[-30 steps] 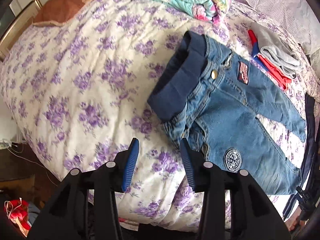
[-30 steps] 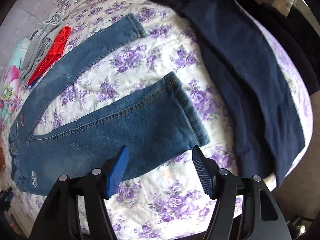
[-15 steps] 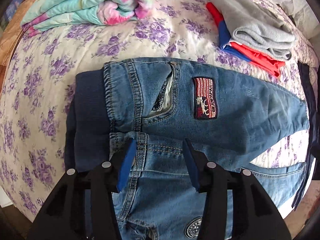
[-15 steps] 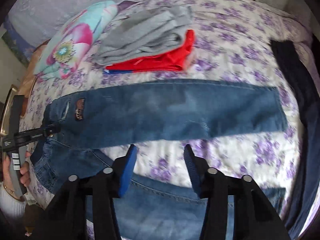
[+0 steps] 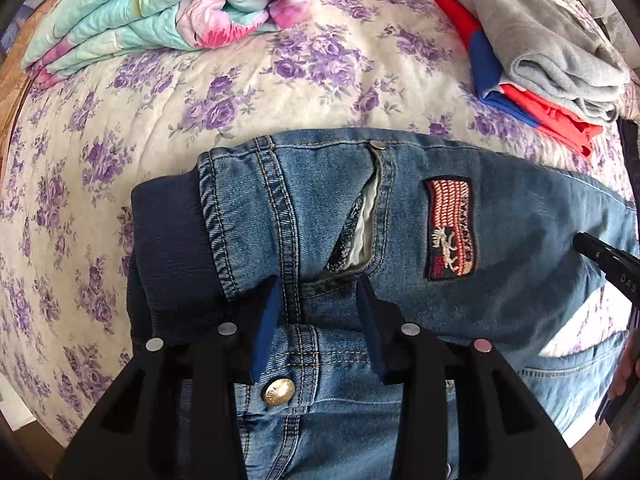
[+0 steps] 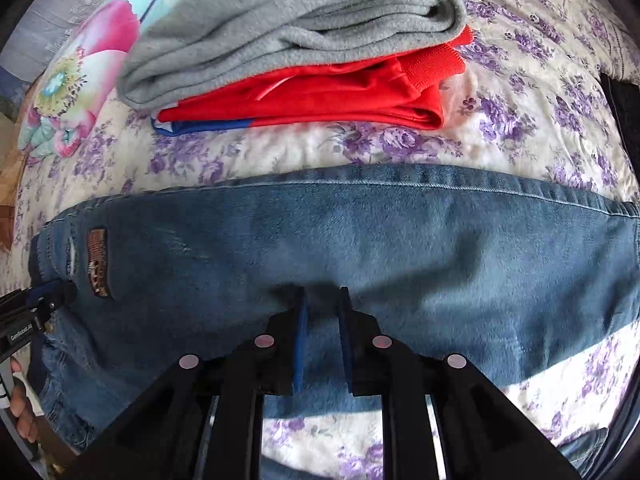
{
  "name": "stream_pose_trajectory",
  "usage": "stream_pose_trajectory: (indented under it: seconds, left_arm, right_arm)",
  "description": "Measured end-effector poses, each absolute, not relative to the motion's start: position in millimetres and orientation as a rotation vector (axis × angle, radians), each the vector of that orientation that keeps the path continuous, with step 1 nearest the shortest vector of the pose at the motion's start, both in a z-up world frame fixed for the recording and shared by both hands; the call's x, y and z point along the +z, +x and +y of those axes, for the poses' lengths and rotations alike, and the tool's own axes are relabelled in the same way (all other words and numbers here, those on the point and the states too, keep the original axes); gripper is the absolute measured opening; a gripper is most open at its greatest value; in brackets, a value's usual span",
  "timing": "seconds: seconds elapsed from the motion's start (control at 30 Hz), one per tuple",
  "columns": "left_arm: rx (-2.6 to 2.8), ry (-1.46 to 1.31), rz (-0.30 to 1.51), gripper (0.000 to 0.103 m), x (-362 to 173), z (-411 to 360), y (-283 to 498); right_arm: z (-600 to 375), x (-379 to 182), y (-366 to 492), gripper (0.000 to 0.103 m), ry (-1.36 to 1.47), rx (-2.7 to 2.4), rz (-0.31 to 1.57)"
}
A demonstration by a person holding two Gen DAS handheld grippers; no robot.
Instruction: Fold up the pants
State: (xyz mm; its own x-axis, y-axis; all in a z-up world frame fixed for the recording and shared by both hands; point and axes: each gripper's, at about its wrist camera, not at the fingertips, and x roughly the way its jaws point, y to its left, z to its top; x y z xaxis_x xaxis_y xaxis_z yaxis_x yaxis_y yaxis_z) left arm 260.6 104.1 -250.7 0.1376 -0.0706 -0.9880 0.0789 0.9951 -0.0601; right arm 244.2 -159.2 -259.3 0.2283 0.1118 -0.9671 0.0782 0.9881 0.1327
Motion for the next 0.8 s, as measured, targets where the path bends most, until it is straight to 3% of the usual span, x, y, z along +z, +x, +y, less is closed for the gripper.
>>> stream_pose_trajectory:
  seconds: [0.07, 0.1, 0.13, 0.2, 0.37, 0.63, 0.67, 0.7, 0.77, 0.8]
  left_arm:
    - [-0.146, -0.029, 1.394, 0.040, -231, 118, 262]
    - [-0.159, -0.030, 1.373, 0.051, -222, 126, 266]
    - [-0.157, -0.014, 1.346, 0.072, -213, 133, 269]
    - [-0.165, 0.038, 1.294, 0.092, -199, 146, 279]
    - [-0.383, 0.112, 1.348, 0.092, -203, 165, 329]
    - [-0.625, 0.062, 1.618, 0.090, -262, 164, 360]
    - [-0.629, 0.077, 1.633, 0.088, -269, 163, 359]
    - [-0.621, 0.135, 1.629, 0.072, -276, 157, 355]
    - [-0.640, 0.202, 1.568, 0.061, -273, 151, 345]
    - [-0.668, 0.189, 1.540, 0.043, -265, 152, 341]
  right_arm:
    - [-161, -239, 228, 0.017, 0.185, 0.063, 1.316]
    - [-163, -228, 217, 0.020, 0.181, 0.077, 1.299]
    - [-163, -219, 207, 0.023, 0.171, 0.086, 1.283]
    - [-164, -205, 184, 0.032, 0.144, 0.100, 1.258]
    - [-167, -193, 142, 0.033, 0.109, 0.121, 1.252]
    - [-177, -213, 118, 0.033, 0.101, 0.064, 1.300]
    - [-177, -212, 118, 0.033, 0.090, 0.059, 1.300]
    - [-176, -213, 119, 0.033, 0.083, 0.057, 1.302]
    - [-173, -211, 125, 0.033, 0.073, 0.066, 1.305]
    - [-169, -209, 129, 0.033, 0.064, 0.080, 1.302]
